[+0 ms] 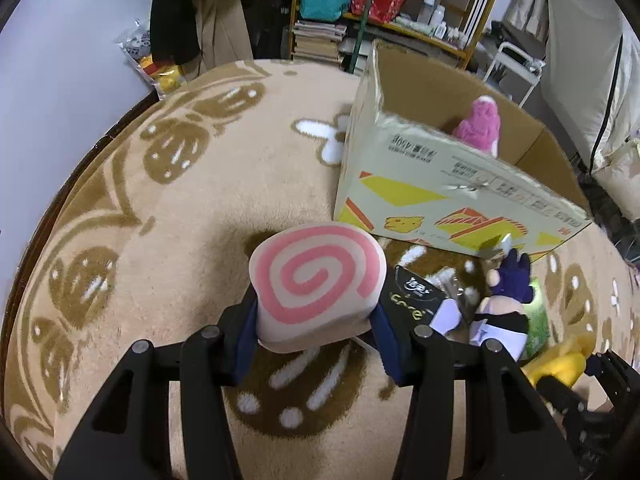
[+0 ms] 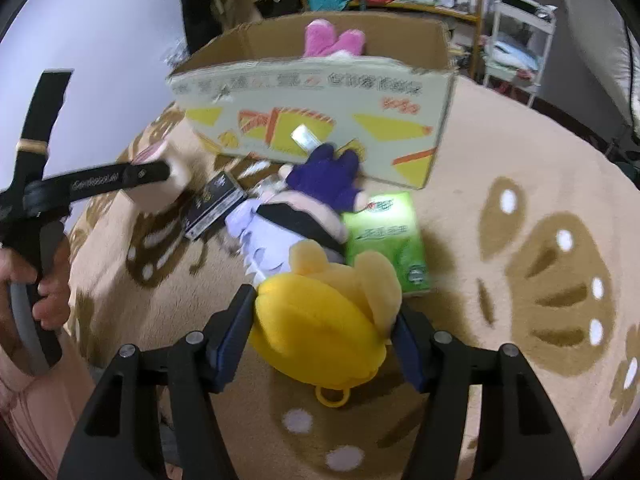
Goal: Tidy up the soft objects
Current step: 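Grasp the pink-swirl cake cushion with the left tool while the right tool grasps the yellow plush, then carry the cake cushion over the box while the right tool carries the yellow plush there, then release the cake cushion into the box while the right tool releases the yellow plush, then lower both tools toward the tissue packs lying beside the box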
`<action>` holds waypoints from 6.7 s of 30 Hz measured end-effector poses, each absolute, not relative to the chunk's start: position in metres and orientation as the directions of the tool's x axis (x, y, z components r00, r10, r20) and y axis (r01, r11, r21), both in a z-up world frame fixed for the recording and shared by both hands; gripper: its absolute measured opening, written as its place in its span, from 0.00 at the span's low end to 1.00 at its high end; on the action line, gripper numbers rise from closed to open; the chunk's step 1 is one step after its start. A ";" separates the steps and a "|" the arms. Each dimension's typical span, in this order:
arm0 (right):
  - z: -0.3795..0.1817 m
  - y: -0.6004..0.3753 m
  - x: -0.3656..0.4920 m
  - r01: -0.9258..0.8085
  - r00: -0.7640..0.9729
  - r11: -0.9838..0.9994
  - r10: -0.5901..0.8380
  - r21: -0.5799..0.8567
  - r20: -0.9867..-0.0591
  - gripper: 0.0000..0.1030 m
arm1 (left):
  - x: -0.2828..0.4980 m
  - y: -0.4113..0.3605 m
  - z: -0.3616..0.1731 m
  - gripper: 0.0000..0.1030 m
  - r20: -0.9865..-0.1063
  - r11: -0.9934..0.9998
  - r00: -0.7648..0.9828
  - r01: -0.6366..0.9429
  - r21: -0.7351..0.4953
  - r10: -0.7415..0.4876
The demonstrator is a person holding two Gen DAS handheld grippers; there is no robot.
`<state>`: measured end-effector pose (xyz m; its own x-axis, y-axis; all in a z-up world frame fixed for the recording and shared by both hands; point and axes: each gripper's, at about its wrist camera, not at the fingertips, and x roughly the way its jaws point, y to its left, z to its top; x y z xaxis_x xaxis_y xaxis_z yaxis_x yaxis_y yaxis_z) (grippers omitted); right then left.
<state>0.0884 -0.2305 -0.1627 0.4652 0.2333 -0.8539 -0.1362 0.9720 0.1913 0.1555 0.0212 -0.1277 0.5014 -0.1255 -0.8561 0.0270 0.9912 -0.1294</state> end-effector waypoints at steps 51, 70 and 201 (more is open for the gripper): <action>-0.019 -0.277 0.166 -0.113 0.864 0.975 0.191 0.191 -0.466 0.66 | 0.176 -0.048 0.018 0.49 -0.448 0.990 0.890 0.126 0.060 -0.086; -0.054 -0.269 0.193 -0.113 0.889 0.978 0.178 0.175 -0.422 0.66 | 0.199 -0.072 -0.038 0.50 -0.500 0.980 0.862 0.165 0.113 -0.087; -0.194 -0.274 0.145 -0.056 0.439 0.982 0.189 0.183 -0.879 0.75 | 0.178 -0.046 -0.187 0.97 -0.957 0.965 0.284 0.262 0.022 -0.055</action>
